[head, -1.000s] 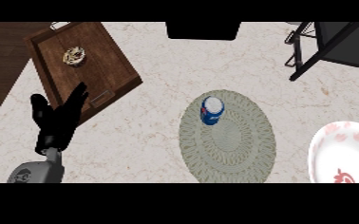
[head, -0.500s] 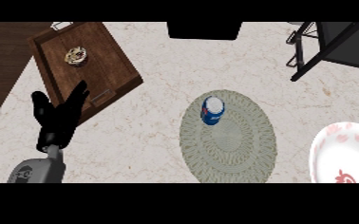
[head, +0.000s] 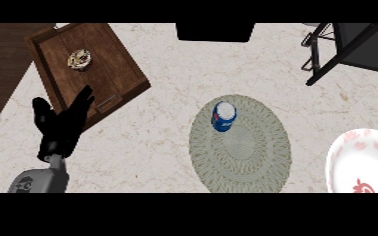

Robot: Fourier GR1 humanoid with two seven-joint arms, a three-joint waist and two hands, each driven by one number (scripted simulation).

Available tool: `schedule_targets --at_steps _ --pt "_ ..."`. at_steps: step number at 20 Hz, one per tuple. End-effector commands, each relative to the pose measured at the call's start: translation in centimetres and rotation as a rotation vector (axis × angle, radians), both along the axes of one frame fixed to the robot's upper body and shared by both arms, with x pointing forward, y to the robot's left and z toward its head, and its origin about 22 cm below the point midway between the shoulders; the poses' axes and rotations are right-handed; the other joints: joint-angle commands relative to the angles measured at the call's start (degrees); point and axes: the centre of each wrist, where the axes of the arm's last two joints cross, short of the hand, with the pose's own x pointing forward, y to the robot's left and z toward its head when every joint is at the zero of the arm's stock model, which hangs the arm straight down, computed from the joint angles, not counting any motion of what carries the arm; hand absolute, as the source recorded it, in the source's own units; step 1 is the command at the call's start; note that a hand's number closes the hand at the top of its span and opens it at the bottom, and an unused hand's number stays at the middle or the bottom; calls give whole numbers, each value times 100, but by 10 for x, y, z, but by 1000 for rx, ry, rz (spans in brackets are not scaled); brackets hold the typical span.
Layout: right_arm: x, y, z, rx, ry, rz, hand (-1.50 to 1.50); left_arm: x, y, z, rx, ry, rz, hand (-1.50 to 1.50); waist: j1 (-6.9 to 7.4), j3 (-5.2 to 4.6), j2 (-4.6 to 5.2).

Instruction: Pick the lemon from the placemat and place it in the tiered shelf

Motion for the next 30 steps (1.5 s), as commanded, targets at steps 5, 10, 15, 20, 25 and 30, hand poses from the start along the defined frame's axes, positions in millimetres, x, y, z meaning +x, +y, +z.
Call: schedule_targets --at_steps 5,10,15,20,25,30 --pt "3 -4 -9 194 -93 -86 -150 -2 -1 -9 -33 88 -10 0 1 -48 62" --pt "-10 -21 2 348 -153 -63 -150 -12 -2 -26 -19 89 -2 0 -52 -51 53" --pt "-7 -14 18 540 -241 -26 -150 -3 -20 -24 -27 84 -3 0 -74 -52 51" --pt "-25 -37 21 678 -355 -86 -150 -12 1 -15 -35 89 -9 0 -21 -46 44" --pt "-52 -64 33 631 -471 -256 -150 -11 -12 -24 -39 89 -23 0 -8 -44 100" --pt "-84 -96 29 692 -548 -384 -150 -17 4 -30 -35 97 -1 0 -111 -39 75"
